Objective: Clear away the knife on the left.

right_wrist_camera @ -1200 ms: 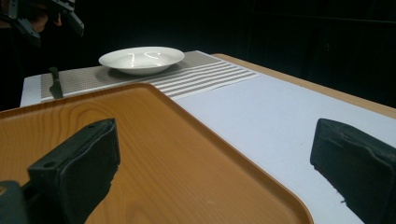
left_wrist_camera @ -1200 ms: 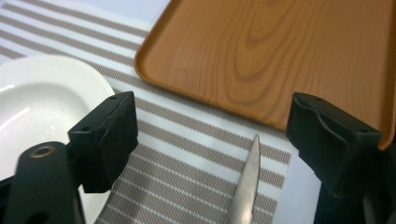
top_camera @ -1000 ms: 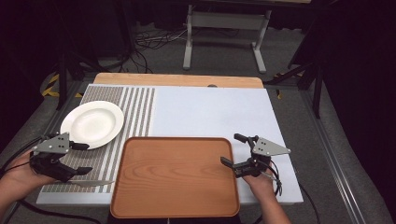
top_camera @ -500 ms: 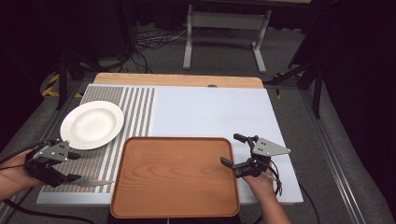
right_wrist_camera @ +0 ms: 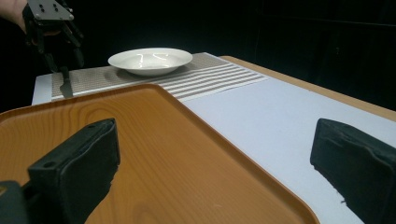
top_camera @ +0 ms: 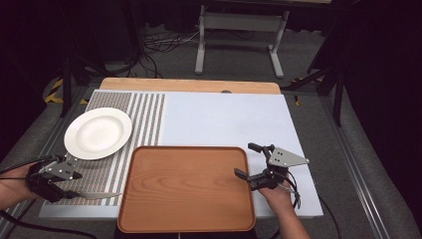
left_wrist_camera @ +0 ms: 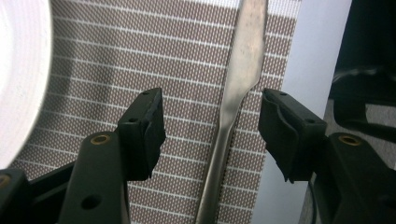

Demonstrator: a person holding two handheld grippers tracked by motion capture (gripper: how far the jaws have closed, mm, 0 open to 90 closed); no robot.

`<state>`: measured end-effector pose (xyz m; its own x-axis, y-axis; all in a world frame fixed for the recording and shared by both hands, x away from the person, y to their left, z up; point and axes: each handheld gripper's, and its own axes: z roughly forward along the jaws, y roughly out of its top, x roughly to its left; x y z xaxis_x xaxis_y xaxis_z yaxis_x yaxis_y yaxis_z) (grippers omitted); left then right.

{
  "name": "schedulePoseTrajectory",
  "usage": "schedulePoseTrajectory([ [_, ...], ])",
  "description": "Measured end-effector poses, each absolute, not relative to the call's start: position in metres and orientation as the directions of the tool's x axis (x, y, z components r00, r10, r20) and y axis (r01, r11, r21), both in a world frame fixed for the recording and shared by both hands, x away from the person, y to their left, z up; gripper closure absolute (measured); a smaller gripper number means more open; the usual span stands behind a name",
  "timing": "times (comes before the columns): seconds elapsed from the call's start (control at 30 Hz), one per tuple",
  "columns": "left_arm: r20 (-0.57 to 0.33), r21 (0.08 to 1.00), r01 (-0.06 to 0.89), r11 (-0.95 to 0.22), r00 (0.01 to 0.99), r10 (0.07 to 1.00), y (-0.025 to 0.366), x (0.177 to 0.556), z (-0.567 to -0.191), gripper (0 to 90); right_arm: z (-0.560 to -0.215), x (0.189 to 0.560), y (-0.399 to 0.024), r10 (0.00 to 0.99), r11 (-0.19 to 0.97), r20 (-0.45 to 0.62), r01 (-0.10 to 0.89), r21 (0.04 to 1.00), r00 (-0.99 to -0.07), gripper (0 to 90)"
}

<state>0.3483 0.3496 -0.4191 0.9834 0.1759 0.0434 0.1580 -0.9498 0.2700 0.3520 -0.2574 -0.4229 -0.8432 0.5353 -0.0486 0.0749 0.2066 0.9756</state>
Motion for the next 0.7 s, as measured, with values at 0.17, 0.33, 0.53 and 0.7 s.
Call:
schedulePoseTrajectory([
  [0.17, 0.043, 0.2, 0.119, -0.972, 0.991, 0.13, 0.349, 0.35, -0.423, 46.7, -0.423, 0.352, -0.257, 0.532, 0.205, -0.049, 0.073, 0.976, -0.845, 2.1],
  [0.33, 0.031, 0.155, 0.089, -0.984, 0.995, 0.095, 0.349, 0.351, -0.426, 52.6, -0.423, 0.352, -0.257, 0.529, 0.205, -0.048, 0.073, 0.976, -0.847, 2.1],
  [0.53, 0.014, 0.097, 0.049, -0.994, 0.999, 0.051, 0.347, 0.352, -0.429, 59.5, -0.422, 0.351, -0.257, 0.526, 0.203, -0.046, 0.073, 0.976, -0.849, 2.1],
  [0.7, 0.009, 0.044, 0.011, -0.999, 1.0, 0.011, 0.344, 0.352, -0.432, 67.2, -0.422, 0.352, -0.258, 0.523, 0.197, -0.044, 0.071, 0.978, -0.851, 2.2],
])
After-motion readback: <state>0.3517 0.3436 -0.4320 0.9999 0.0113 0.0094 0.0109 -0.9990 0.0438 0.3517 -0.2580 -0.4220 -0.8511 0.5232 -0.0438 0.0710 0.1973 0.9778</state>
